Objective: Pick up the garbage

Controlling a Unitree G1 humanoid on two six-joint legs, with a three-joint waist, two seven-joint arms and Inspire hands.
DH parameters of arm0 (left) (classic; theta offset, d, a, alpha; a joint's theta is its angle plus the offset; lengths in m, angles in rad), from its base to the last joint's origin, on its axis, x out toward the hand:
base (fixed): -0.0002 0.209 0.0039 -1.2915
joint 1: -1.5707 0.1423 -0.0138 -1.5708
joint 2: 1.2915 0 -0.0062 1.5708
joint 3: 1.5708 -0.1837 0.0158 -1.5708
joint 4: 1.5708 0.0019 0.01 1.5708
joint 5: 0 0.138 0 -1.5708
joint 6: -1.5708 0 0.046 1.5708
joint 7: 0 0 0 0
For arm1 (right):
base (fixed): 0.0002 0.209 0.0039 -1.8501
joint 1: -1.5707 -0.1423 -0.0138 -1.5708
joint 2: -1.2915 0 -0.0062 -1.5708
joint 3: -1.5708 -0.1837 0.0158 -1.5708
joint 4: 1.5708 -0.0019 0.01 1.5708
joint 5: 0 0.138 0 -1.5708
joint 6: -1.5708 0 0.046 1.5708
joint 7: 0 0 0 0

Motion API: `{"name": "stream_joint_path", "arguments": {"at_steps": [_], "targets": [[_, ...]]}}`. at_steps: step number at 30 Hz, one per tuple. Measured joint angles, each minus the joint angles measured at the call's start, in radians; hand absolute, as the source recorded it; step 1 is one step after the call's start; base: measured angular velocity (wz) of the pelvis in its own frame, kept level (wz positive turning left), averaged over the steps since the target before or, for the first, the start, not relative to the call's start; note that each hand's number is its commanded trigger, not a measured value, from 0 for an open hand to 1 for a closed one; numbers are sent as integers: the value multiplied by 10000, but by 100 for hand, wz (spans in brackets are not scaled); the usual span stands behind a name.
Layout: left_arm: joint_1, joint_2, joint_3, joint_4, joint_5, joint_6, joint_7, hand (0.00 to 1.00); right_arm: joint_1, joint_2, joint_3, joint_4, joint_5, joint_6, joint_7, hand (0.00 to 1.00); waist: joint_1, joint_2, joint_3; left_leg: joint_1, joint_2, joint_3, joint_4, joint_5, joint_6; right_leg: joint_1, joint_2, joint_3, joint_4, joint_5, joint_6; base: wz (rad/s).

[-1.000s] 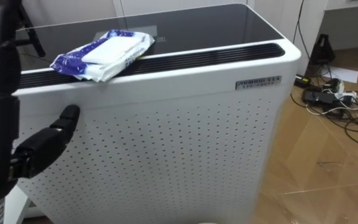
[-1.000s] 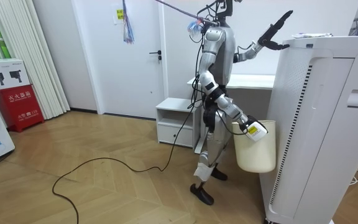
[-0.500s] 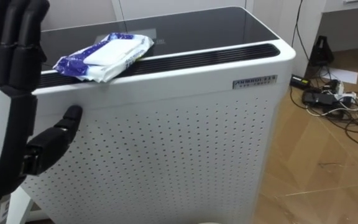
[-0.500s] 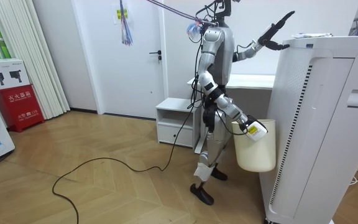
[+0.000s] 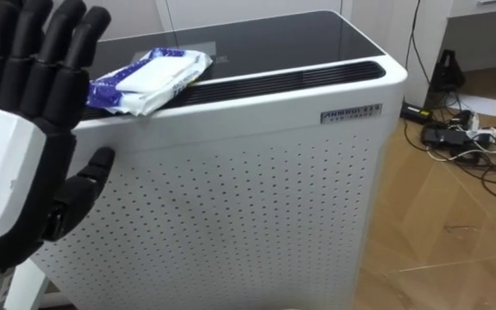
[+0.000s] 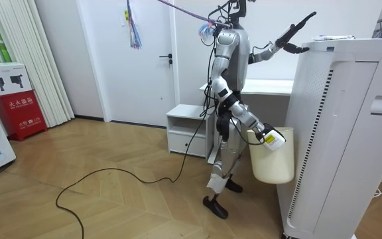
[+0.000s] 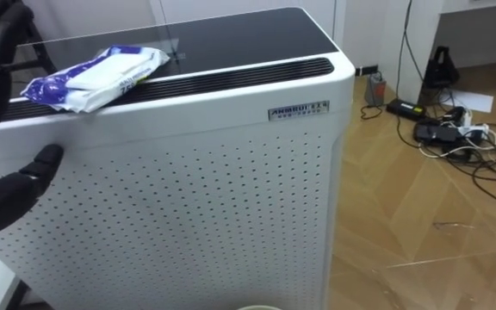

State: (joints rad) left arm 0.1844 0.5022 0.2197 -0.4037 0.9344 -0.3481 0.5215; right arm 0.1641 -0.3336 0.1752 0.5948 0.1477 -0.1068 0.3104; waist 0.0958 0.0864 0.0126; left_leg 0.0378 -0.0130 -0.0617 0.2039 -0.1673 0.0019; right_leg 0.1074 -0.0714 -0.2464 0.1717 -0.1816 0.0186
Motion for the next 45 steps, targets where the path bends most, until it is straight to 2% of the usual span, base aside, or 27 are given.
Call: {"name": "stream_joint_path", "arguments": {"at_steps": [3,5,6,10,14,18,20,22,25,28,29,30,31,32,33,34,38,41,45], "targets": [[-1,51,-18,3,-18,70,-360,0,-1,-75,-3,0,-64,13,0,100,-11,50,27,-37,-1,-2,-41,22,3,-7,-4,-12,-9,0,1,4],[-2,62,-131,1,-18,240,-624,0,-6,-114,-6,-1,-127,100,-6,100,-13,153,3,-40,-1,2,-52,35,7,-18,-7,-1,-6,0,1,2],[-3,73,-197,1,-19,304,-782,0,-13,-126,-6,-2,-221,159,-9,100,-6,144,32,-55,1,5,-51,43,5,-32,-7,-1,10,2,0,0],[-35,319,-230,-7,-46,545,-1443,0,-13,-195,-10,-208,-445,399,-25,100,-7,335,9,-191,3,4,-59,144,-7,-238,-22,0,138,10,-14,0],[-100,331,-261,-3,-47,797,-2014,0,-12,-207,-35,-280,-444,437,-42,100,-50,333,6,-276,9,7,-60,250,-16,-357,-34,-16,209,31,-49,0],[-137,389,-261,133,-19,1124,-3067,0,16,-254,-229,-461,-446,441,21,100,-104,347,0,-289,-7,13,-51,291,-11,-429,-63,-5,336,33,-50,-2],[-148,475,-264,143,-25,1283,-3536,0,16,-262,-361,-493,-442,441,119,100,-127,366,-12,-289,-7,14,-51,292,-10,-429,-62,1,341,34,-52,-2],[-179,701,-264,129,-28,1410,-4101,0,16,-308,-425,-615,-465,450,220,100,-150,423,-52,-285,-5,21,-51,293,-10,-435,-61,27,351,34,-52,0],[-204,775,-264,128,-20,1563,-4667,0,15,-309,-451,-722,-668,450,328,100,-179,443,-60,-267,-4,27,-42,294,-10,-439,-60,66,356,34,-53,0],[-379,918,-266,124,-149,1690,-5274,0,15,-268,-441,-724,-670,453,330,100,-138,406,-22,-262,-4,27,-40,294,-10,-442,-63,60,370,34,-53,0],[-535,1055,-268,119,-315,1690,-5553,0,6,-272,-439,-727,-673,454,333,100,-99,444,-12,-262,-3,26,-21,294,-10,-431,-63,51,372,34,-53,0],[-671,1196,-267,119,-544,1695,-5856,0,-7,-272,-440,-727,-681,455,342,100,-80,411,33,-264,-4,26,-25,302,-10,-430,-67,31,374,34,-52,0],[-778,1280,-267,116,-763,1738,-6163,5,-11,-271,-440,-734,-705,455,350,100,-71,416,48,-263,-8,24,-52,308,-7,-429,-73,30,376,34,-51,0],[-813,1327,-267,115,-827,1763,-6271,25,-11,-271,-440,-750,-717,457,356,100,-72,427,53,-262,-9,24,-63,308,-7,-429,-74,29,378,33,-50,0],[-881,1448,-264,104,-1040,1828,-6509,72,-11,-272,-438,-779,-722,467,371,100,-51,456,62,-260,-8,23,-70,308,-7,-439,-71,23,382,32,-49,-3],[-1003,1542,-262,101,-1231,1890,-6790,100,-12,-277,-438,-814,-722,528,389,100,-14,487,57,-291,-4,33,-82,308,-7,-488,-70,32,412,30,-47,-6],[-1426,1573,-245,42,-2068,2157,-7451,100,-11,-296,-411,-942,-722,788,398,100,195,535,69,-280,7,73,-96,323,-22,-563,-62,138,493,22,-57,-4],[-1678,1571,132,-255,-2529,2343,-7716,100,-11,-311,-412,-970,-723,864,394,100,217,560,51,-247,8,103,-91,358,-20,-547,-61,168,497,24,-60,-4],[-2173,1571,295,-302,-2771,2641,-8164,100,-12,-352,-412,-970,-723,991,378,100,218,677,-30,-107,24,270,-175,363,-12,-533,-63,269,547,25,-60,-10]]}}
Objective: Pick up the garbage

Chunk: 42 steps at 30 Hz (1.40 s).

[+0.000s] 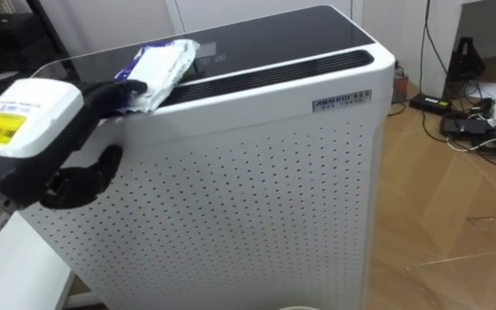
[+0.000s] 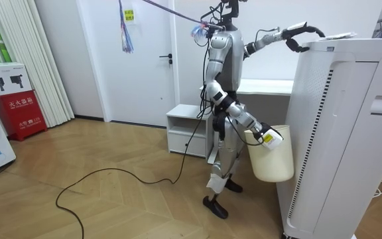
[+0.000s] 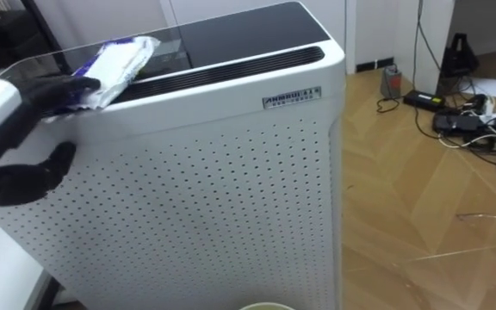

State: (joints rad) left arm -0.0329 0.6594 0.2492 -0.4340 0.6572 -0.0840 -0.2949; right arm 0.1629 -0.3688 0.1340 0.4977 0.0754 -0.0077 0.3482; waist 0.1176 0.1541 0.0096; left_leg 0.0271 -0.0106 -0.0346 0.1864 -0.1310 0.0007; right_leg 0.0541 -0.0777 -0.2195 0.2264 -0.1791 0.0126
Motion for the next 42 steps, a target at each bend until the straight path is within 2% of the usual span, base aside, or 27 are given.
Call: {"name": "stream_joint_path", "arguments": {"at_steps": [12,21,27,35,39,42], "targets": [[-606,0,255,167,-178,517,-263,100,0,3,3,0,1,221,-103,100,-69,7,19,66,-11,101,-32,15,23,-25,-38,86,146,-43,17,-1],[-640,0,347,26,-230,509,-419,100,0,15,4,0,2,222,-213,100,-26,-11,32,96,-14,103,-35,14,23,-19,-47,72,133,-60,15,0],[-722,0,367,6,-398,464,-421,100,-1,19,5,-1,4,222,-276,100,5,-68,73,85,-19,100,-46,13,23,-21,-46,72,123,-69,27,0],[-711,-29,626,186,-2050,519,-405,100,-8,14,6,-21,3,222,-261,100,2,-123,108,29,-36,63,-30,8,32,-49,-73,5,109,-69,27,2],[-664,-310,642,98,-2879,466,-347,100,-32,20,6,-20,7,221,-262,100,-8,-180,103,3,-41,68,-54,4,37,-46,-78,-27,93,-74,33,0],[-636,-768,518,-240,-4258,306,-358,100,-41,114,35,-24,5,220,-291,100,-36,-284,48,-82,-40,68,-57,5,38,-64,-78,-41,86,-76,32,0]]}}
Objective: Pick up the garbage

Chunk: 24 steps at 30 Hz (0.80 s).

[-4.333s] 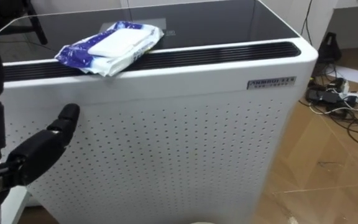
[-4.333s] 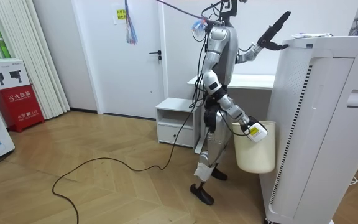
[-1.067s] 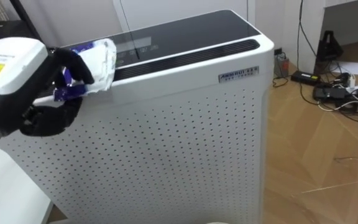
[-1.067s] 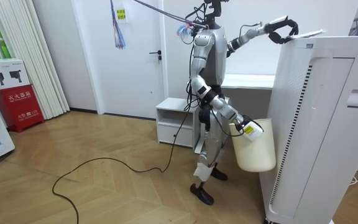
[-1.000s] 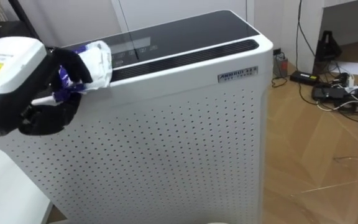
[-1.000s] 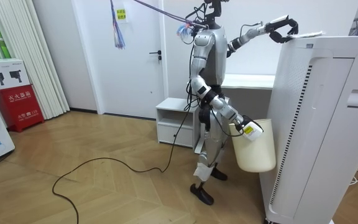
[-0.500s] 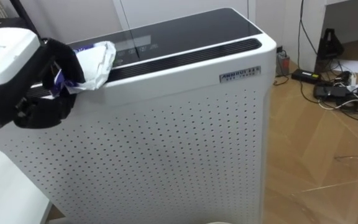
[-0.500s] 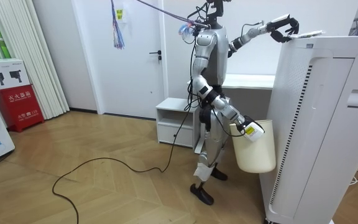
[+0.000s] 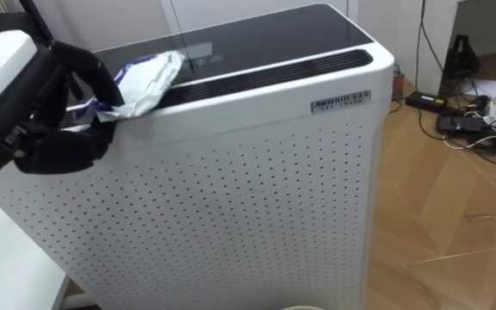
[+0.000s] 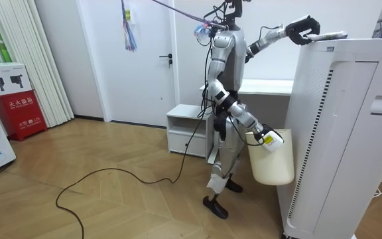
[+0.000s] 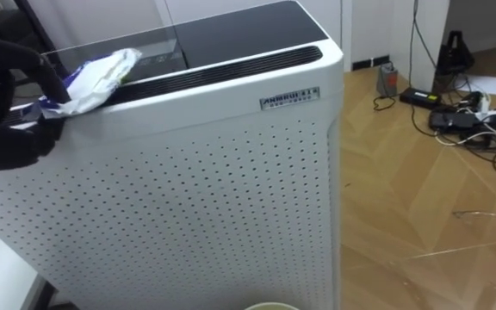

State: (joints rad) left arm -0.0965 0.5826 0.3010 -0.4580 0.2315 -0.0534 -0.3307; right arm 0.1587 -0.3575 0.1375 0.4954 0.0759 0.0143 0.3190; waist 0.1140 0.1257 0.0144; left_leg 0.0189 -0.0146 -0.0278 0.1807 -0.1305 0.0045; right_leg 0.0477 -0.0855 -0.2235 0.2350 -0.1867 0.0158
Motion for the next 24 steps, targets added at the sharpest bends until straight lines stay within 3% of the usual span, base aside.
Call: {"name": "stream_joint_path", "arguments": {"at_steps": [2,4,10,14,16,24], "targets": [[8,-272,-183,-109,-873,-203,-36,100,0,69,7,-15,0,0,2,100,-36,-16,-53,6,-5,24,7,0,0,32,-10,-18,-3,1,-1,0],[15,-685,-433,-157,-1963,-368,-123,100,2,78,7,-272,-7,1,0,100,-42,-75,-21,-8,-2,119,31,0,1,27,-24,4,-10,1,-1,-5],[82,-977,-1107,-225,-3876,-379,-863,100,7,68,28,-781,1,102,347,100,-148,-203,-57,-23,19,203,28,0,0,11,-16,6,-89,-4,-9,0],[101,-1197,-1220,-290,-4180,-371,-1378,100,6,196,29,-806,-12,151,422,100,-152,-290,-109,20,25,258,26,0,0,45,-8,36,-148,-5,-10,-3],[101,-1478,-1369,-401,-4796,-371,-1646,100,7,345,29,-805,-12,229,417,100,-155,-367,-125,24,26,257,25,0,0,51,-6,17,-147,-4,-11,0],[102,-1770,-1491,-663,-5475,-369,-2382,100,16,439,44,-806,-124,281,424,100,0,-380,-123,82,42,249,-14,-6,1,25,12,29,-136,2,-14,0]]}}
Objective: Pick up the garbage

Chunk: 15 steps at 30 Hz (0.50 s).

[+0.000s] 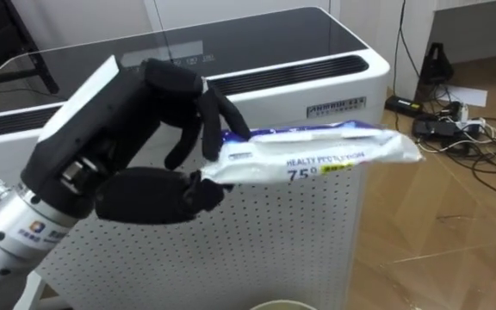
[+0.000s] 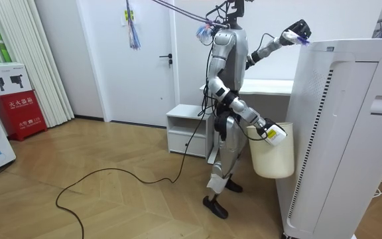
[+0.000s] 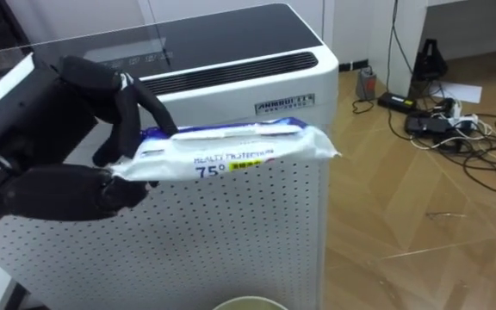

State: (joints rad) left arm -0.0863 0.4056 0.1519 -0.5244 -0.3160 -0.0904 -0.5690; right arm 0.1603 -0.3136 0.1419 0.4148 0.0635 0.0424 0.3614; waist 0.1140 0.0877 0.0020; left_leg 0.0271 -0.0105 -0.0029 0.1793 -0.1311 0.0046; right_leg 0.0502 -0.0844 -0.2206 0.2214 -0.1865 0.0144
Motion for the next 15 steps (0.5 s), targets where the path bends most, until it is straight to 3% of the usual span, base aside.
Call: {"name": "stream_joint_path", "arguments": {"at_steps": [8,12,15], "targets": [[481,6,-6,0,37,6,-343,100,-2,38,22,-5,-257,14,-26,100,73,13,-7,-76,-7,-10,1,0,1,-3,-24,-78,23,-1,-2,1],[791,11,-358,383,34,52,-339,100,-46,-41,146,-13,-238,14,-162,100,28,13,7,-307,-8,-37,65,1,2,-166,-35,-204,52,-1,-2,9],[908,11,-799,1006,51,176,-337,100,-238,-40,342,16,-239,14,-331,100,-12,13,72,-679,-6,-58,218,2,2,-532,-63,-272,230,-26,-31,5]]}}
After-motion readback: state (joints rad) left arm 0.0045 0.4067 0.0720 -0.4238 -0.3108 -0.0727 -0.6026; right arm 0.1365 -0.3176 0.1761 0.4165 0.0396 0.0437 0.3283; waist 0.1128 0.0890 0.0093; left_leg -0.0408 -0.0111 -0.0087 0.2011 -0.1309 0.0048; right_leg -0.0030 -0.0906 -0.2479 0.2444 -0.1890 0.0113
